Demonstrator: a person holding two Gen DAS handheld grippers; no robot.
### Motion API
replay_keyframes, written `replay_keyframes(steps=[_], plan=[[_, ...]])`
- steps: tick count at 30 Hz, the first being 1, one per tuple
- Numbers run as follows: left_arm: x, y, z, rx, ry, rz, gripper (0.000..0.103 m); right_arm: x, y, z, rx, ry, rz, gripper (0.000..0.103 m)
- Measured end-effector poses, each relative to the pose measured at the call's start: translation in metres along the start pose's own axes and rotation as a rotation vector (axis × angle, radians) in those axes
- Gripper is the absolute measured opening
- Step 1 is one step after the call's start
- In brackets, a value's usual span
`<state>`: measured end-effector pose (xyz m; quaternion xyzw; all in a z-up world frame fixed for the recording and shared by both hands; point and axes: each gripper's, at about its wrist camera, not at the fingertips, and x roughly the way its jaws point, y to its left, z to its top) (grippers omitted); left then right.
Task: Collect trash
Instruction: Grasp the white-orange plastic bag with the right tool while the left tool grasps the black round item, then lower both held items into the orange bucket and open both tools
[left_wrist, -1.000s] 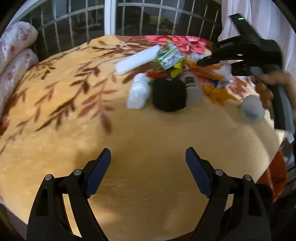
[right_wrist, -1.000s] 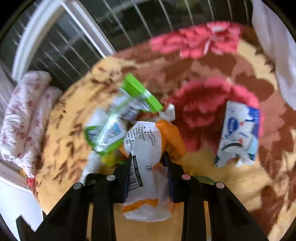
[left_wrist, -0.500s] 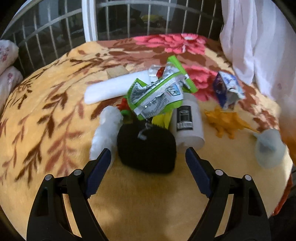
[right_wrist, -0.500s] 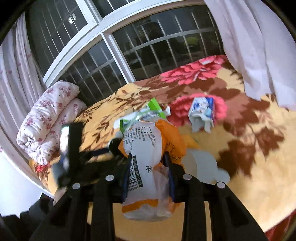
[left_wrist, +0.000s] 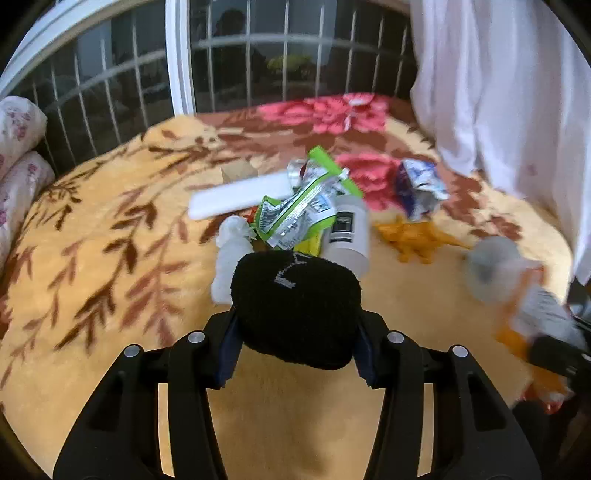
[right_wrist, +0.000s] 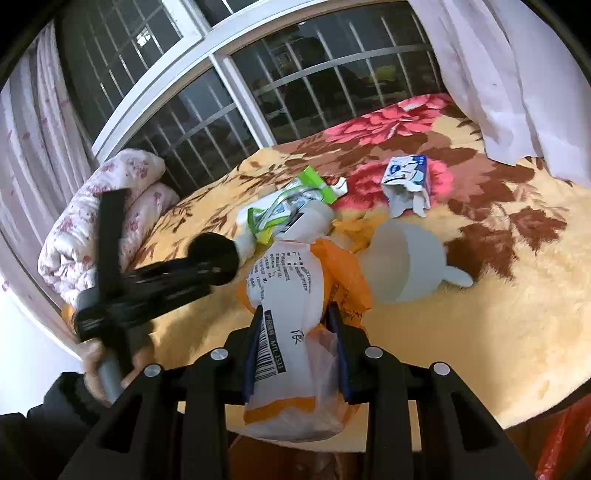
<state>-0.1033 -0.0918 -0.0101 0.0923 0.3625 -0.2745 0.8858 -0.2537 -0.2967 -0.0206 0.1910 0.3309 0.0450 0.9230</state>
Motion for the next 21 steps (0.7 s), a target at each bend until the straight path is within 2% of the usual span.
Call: replay_keyframes(steps=[4, 10, 12, 15, 19, 21], plan=[[-0.033, -0.001, -0.012, 0.004, -0.041, 0.011, 0.049, -0.006, 0.011, -0.006, -0.008, -0.010, 0.009, 0.033], [-0.071, -0.003, -0.038, 0.029, -0.098, 0.030, 0.049, -0.030, 0.040, -0.002, -0.083, -0.082, 0.016, 0.033], [-0.073, -0.001, -0.045, 0.005, -0.083, 0.031, 0.049, -0.031, 0.043, 0.000, -0.078, -0.096, -0.013, 0.033], [-0.082, 0.003, -0.071, -0.038, -0.049, 0.005, 0.049, -0.047, 0.055, -0.026, -0.097, -0.094, 0.023, 0.033], [-0.090, -0.008, -0.130, 0.025, 0.015, 0.039, 0.049, -0.052, 0.066, -0.078, -0.173, -0.033, 0.002, 0.033], [-0.086, -0.010, -0.151, 0.034, 0.070, 0.024, 0.049, -0.051, 0.069, -0.098, -0.193, 0.001, 0.003, 0.033]])
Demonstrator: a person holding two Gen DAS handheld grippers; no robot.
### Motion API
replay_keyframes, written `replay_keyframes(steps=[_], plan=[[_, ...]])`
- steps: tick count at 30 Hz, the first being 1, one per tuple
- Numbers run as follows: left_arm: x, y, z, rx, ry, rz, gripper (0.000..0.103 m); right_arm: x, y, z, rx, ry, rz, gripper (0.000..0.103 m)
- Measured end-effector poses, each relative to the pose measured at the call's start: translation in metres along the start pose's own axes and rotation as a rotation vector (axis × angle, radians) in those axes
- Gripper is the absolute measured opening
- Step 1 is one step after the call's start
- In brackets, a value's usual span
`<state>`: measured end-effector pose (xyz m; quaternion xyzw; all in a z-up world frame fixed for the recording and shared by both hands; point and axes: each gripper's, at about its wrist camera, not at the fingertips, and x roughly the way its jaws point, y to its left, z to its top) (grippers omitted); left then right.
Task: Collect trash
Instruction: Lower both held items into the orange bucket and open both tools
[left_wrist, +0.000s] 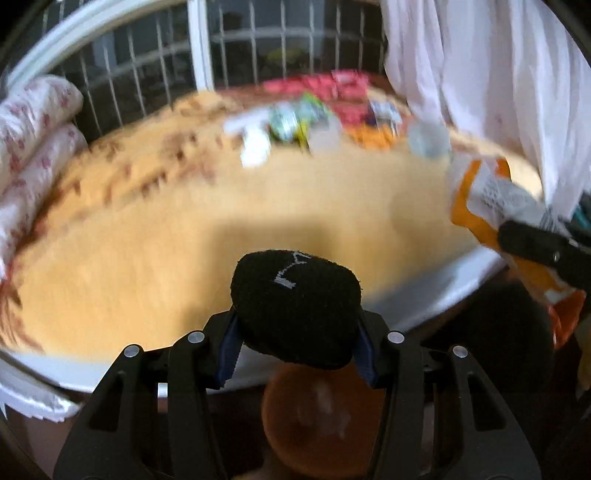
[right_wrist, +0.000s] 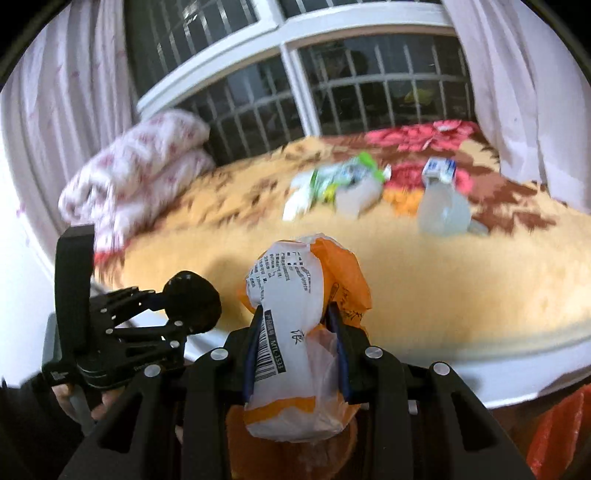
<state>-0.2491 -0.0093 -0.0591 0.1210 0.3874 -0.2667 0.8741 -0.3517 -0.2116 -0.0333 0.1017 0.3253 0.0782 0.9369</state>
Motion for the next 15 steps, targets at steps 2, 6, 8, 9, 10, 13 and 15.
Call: replay_keyframes(steps=[2, 6, 8, 9, 10, 13, 15], plan=[[0.005, 0.000, -0.021, -0.013, 0.043, -0.015, 0.049, 0.004, 0.003, -0.016, 0.000, 0.036, 0.022, 0.033], [0.013, -0.003, -0.051, 0.009, 0.098, 0.012, 0.049, 0.015, 0.007, -0.041, -0.023, 0.105, 0.012, 0.033], [0.018, -0.005, -0.063, 0.022, 0.127, 0.021, 0.049, 0.021, 0.009, -0.053, -0.055, 0.139, 0.001, 0.033], [0.020, -0.005, -0.067, 0.025, 0.140, 0.020, 0.049, 0.024, 0.009, -0.058, -0.061, 0.152, -0.001, 0.033], [0.023, -0.004, -0.071, 0.023, 0.155, 0.021, 0.049, 0.027, 0.008, -0.063, -0.060, 0.165, -0.002, 0.033], [0.028, -0.005, -0.080, 0.025, 0.182, 0.017, 0.049, 0.036, 0.003, -0.075, -0.027, 0.201, 0.009, 0.033], [0.032, -0.004, -0.083, 0.023, 0.193, 0.008, 0.049, 0.042, 0.002, -0.081, -0.021, 0.222, 0.005, 0.033]])
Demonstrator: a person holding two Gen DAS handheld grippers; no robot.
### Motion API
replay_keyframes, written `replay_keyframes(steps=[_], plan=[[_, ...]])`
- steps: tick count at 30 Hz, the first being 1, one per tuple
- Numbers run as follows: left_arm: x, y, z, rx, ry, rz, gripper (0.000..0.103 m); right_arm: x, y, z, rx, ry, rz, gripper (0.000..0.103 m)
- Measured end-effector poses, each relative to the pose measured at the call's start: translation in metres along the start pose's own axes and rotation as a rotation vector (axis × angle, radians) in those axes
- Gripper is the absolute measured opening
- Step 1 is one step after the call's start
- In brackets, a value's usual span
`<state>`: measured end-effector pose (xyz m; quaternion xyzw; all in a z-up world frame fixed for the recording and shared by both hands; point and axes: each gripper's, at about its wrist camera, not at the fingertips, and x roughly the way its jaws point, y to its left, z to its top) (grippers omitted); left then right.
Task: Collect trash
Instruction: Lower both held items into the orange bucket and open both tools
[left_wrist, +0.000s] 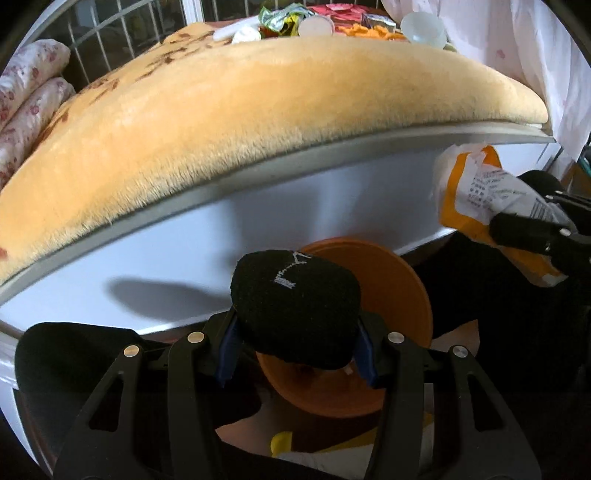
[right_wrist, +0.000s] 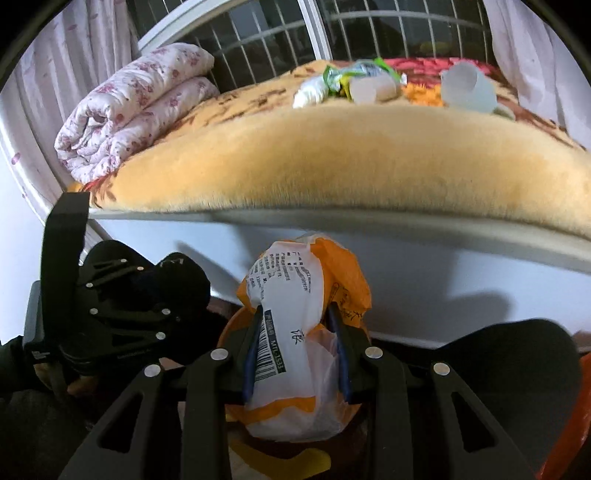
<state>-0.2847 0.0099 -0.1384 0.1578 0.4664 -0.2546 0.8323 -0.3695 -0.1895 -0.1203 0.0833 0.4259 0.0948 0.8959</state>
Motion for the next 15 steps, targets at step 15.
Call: replay_keyframes(steps=[15], plan=[[0.051, 0.013, -0.011, -0.044, 0.177, -0.045, 0.050, 0.055, -0.005, -0.019, 0.001, 0.189, -0.004, 0.033]])
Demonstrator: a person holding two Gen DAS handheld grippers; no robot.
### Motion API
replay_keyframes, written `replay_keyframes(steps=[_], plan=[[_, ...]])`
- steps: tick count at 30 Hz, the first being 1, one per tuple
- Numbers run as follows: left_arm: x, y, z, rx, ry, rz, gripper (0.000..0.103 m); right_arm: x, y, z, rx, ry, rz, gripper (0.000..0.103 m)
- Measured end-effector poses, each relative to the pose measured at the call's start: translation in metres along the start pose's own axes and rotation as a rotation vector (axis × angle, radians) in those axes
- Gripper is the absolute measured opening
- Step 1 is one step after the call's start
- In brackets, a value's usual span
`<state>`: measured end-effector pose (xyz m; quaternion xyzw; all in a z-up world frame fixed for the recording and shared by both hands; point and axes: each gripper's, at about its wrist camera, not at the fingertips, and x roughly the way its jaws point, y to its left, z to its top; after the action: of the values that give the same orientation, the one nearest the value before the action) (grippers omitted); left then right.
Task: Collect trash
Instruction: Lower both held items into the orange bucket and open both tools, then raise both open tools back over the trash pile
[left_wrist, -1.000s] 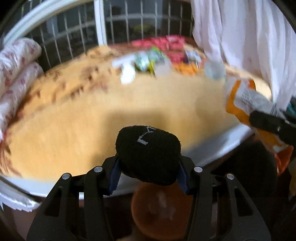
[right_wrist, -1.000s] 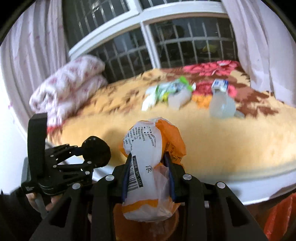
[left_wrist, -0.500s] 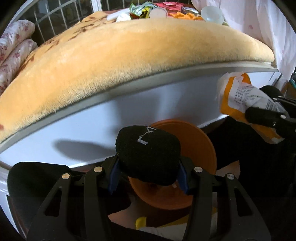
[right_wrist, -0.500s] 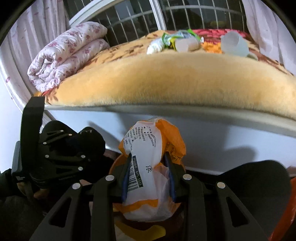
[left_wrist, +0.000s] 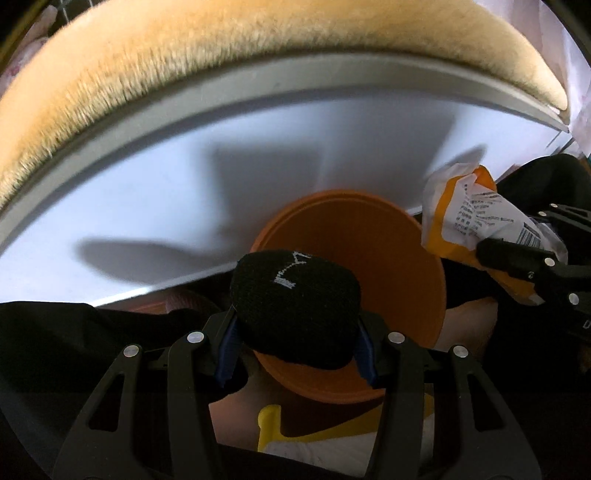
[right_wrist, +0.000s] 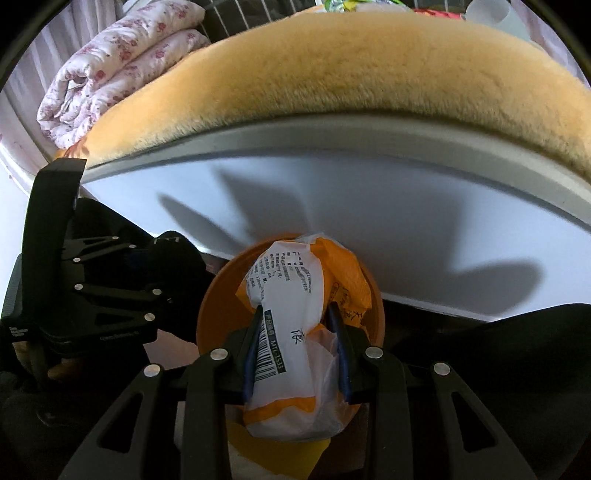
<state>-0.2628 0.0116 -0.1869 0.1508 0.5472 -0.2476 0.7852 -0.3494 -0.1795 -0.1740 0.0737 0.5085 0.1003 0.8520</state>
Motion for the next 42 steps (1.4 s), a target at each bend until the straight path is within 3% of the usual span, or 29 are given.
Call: replay_keyframes(steps=[3, 5, 6, 7, 15, 24, 29, 33, 40, 42], plan=[[0.006, 0.000, 0.001, 0.004, 0.019, 0.000, 0.052, 0.006, -0.002, 0.001, 0.002, 0.020, 0.006, 0.036], [0.009, -0.001, 0.002, 0.014, 0.040, 0.014, 0.063, 0.011, -0.004, 0.001, 0.004, 0.043, 0.022, 0.050], [0.012, -0.002, 0.002, 0.017, 0.055, 0.027, 0.075, 0.013, -0.005, 0.001, 0.006, 0.049, 0.022, 0.050], [0.013, -0.001, 0.002, 0.016, 0.059, 0.035, 0.080, 0.014, -0.006, 0.001, 0.009, 0.055, 0.023, 0.050], [0.007, 0.004, 0.003, -0.006, 0.040, 0.022, 0.080, -0.005, -0.011, 0.004, 0.017, 0.014, 0.010, 0.050], [-0.061, 0.004, 0.024, 0.026, -0.124, 0.029, 0.080, -0.060, -0.023, 0.015, 0.059, -0.113, 0.037, 0.055], [-0.110, 0.018, 0.089, 0.021, -0.271, 0.056, 0.084, -0.090, -0.036, 0.031, 0.093, -0.204, 0.092, 0.058], [-0.110, 0.027, 0.166, -0.001, -0.334, 0.081, 0.088, -0.105, -0.041, 0.043, 0.104, -0.256, 0.091, 0.059], [-0.056, 0.042, 0.281, -0.072, -0.265, 0.074, 0.088, -0.114, -0.062, 0.051, 0.158, -0.300, 0.062, 0.060], [-0.043, 0.044, 0.300, -0.077, -0.242, 0.071, 0.088, -0.115, -0.068, 0.053, 0.170, -0.302, 0.051, 0.060]])
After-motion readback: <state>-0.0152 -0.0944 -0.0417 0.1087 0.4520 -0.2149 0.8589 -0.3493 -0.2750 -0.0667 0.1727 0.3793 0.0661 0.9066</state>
